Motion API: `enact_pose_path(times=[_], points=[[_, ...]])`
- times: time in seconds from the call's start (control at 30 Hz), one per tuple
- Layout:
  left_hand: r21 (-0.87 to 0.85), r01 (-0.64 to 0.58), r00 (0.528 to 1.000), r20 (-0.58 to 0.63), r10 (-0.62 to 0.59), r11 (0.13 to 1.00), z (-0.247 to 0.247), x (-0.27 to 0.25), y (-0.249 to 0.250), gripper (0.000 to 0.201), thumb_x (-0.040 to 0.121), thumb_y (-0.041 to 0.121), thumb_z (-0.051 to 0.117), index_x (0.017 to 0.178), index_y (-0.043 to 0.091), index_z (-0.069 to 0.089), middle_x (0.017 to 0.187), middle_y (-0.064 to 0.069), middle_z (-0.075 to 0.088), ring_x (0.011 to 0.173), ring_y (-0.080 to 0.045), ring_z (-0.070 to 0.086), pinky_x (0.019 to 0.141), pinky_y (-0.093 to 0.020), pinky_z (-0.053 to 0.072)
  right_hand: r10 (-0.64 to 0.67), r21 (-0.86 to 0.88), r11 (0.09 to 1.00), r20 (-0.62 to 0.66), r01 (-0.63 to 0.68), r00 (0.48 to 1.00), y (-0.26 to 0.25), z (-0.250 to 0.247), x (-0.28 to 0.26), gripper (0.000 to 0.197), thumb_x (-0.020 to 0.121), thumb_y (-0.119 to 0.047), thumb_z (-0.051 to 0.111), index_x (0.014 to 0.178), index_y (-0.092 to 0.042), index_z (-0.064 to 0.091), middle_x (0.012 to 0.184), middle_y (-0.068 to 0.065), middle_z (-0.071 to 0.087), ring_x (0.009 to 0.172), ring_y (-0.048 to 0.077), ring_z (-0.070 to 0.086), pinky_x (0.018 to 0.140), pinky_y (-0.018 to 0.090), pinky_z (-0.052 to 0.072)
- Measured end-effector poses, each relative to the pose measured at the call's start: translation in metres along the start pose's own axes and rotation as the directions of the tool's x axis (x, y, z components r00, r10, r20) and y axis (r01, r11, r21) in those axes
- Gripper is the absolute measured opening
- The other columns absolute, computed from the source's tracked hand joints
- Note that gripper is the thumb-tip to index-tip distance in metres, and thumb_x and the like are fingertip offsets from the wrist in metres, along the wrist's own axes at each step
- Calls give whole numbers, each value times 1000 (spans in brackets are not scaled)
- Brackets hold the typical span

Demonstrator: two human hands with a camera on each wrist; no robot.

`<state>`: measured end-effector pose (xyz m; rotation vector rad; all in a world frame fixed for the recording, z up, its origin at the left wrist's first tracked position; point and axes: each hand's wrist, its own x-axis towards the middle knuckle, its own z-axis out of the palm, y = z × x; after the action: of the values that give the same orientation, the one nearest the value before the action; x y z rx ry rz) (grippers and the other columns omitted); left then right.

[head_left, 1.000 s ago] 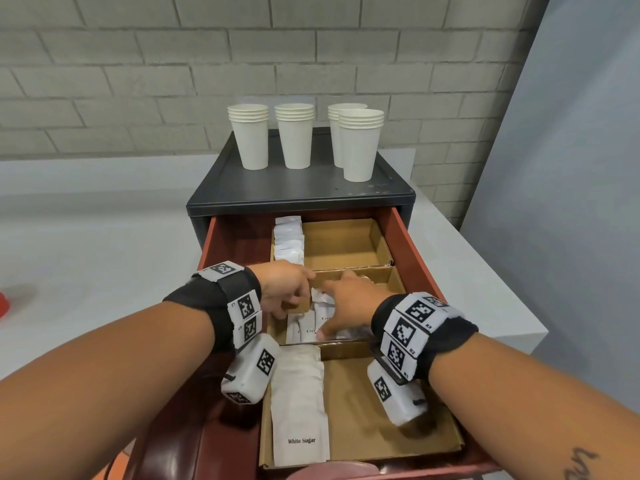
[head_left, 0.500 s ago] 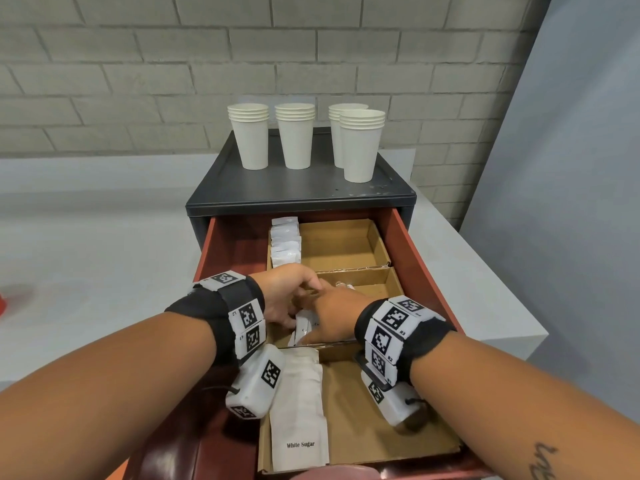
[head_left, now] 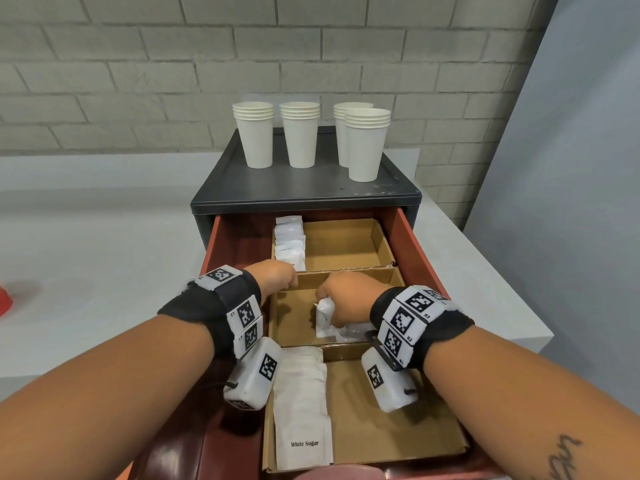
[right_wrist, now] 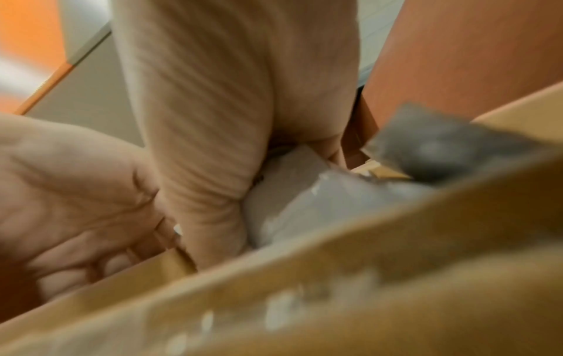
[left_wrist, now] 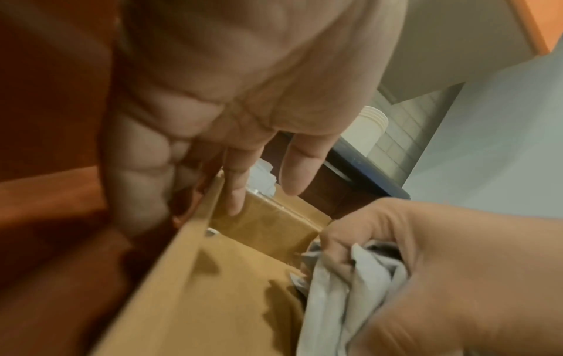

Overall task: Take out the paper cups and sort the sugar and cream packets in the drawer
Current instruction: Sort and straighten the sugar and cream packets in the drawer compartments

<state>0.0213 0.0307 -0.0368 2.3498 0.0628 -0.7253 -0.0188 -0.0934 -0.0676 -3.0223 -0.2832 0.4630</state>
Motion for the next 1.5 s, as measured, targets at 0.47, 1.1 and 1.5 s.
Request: enact_pose_path(times=[0.47,1.1,1.5], points=[[8,40,998,52,-40,999,-3,7,4,50,97,10,45,143,0,28,145,-23,35,131,-41,37,107,-48,36,222,402,913,-347,-69,911,28,-17,2,14,81,-3,62,84,-15,58,88,6,59,83,22,55,68,25,39],[-808,-37,837,296,460,588,-9,18,15,31,93,37,50,115,16,60,103,-9,67,96,-27,66,83,-43,55,185,906,360,-302,221,935,18,-36,23,50,69,1,74,99,-27,46,99,7,55,93,23,60,76,40,56],[-878,-74,932,108,346,473,-6,33,10,25,94,7,51,118,14,52,108,-14,65,98,-27,65,83,-40,54,176,842,505,-314,188,933,23,-37,33,51,71,-25,81,107,-22,46,101,-5,57,86,4,55,66,15,46]])
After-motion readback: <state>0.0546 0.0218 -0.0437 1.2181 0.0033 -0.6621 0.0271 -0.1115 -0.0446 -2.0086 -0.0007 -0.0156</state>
